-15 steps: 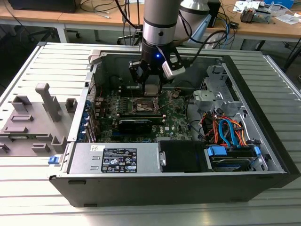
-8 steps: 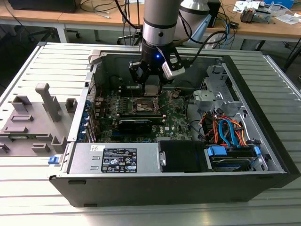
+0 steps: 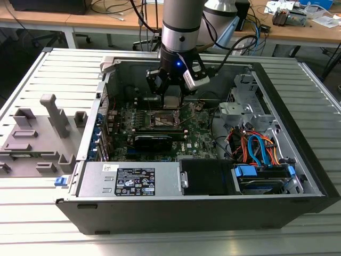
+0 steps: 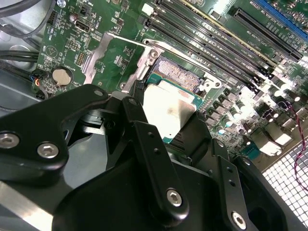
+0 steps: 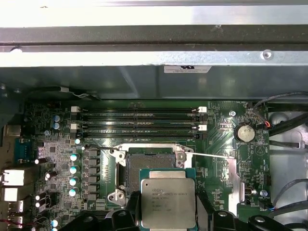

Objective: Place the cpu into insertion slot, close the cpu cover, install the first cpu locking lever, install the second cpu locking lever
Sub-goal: 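Place the cpu into insertion slot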

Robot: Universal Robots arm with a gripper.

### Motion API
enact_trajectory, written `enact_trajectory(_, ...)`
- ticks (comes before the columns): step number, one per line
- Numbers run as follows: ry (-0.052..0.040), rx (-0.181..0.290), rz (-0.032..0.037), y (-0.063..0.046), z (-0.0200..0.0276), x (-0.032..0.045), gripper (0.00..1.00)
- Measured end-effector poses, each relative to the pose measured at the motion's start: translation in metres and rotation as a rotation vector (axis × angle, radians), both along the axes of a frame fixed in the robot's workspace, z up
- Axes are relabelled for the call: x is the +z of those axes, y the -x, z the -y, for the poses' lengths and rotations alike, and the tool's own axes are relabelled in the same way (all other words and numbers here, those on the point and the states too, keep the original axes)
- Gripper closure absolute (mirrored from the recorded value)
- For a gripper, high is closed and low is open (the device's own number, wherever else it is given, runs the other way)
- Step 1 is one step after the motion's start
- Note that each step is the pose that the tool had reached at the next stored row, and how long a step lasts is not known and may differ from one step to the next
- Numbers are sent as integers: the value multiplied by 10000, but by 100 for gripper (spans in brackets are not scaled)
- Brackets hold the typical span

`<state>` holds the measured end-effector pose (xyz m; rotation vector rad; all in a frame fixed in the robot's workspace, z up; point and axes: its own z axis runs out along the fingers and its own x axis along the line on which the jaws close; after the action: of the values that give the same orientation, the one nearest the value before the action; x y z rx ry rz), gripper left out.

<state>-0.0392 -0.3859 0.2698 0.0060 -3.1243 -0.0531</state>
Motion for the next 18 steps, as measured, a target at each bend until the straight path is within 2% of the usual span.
enact_trajectory(18, 0, -169, 0, 0, 0, -5, 45)
